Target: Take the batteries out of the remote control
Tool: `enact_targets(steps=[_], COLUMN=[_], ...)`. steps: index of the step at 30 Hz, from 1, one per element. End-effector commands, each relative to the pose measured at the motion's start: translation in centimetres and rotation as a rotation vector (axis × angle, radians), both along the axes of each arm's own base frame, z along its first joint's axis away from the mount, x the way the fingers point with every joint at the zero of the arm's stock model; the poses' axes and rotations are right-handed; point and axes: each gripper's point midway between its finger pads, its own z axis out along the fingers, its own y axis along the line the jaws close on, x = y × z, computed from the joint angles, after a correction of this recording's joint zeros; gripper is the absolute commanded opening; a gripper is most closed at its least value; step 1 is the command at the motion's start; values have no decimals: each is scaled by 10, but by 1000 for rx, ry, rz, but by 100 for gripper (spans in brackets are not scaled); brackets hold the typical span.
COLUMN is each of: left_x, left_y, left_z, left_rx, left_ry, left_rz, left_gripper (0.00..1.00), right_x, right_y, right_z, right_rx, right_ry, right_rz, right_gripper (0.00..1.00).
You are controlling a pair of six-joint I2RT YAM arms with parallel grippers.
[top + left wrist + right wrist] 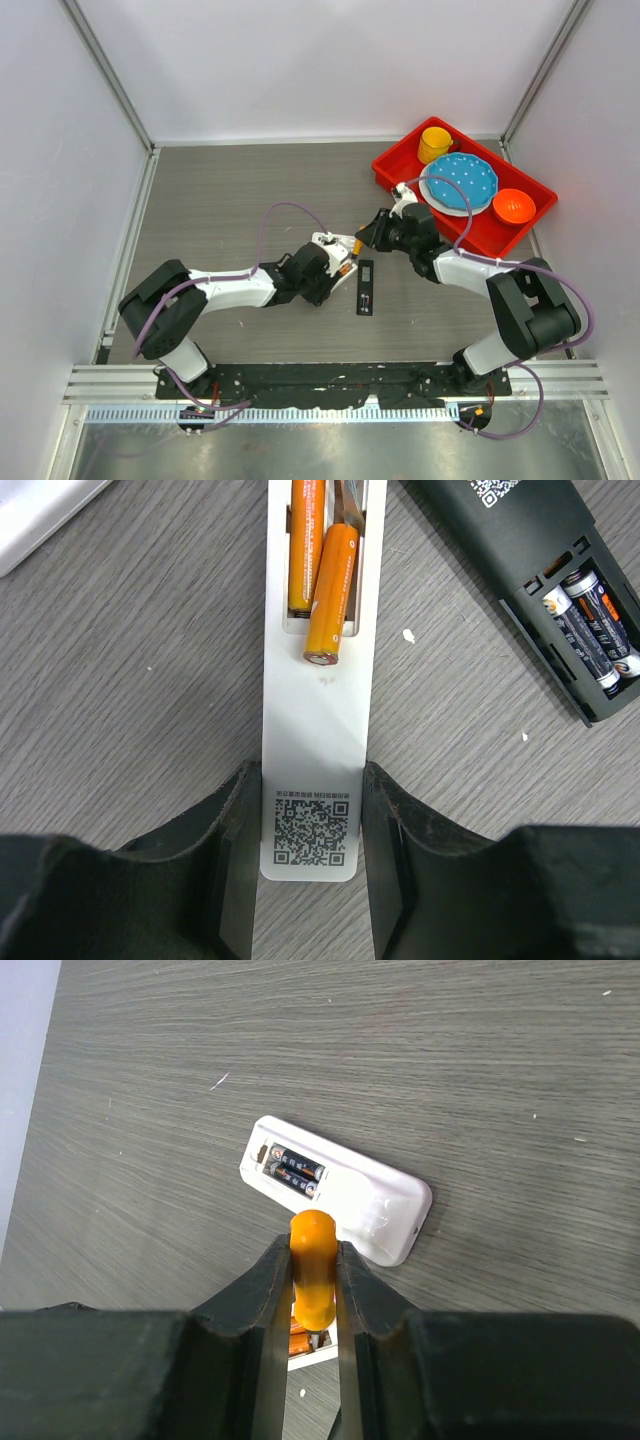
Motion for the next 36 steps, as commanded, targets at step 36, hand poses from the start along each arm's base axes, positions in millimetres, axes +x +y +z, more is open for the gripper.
enact_targets(steps=[36], left_x=[-3], left_y=[1], left_z=[-15], left_rx=[35], left_ry=[40], left_rz=[-3], left_gripper=[0], right_x=[-14], right_y=[20], right_z=[53], right_rx=[333], right_ry=[-155], right_rz=[-36], right_gripper=[1])
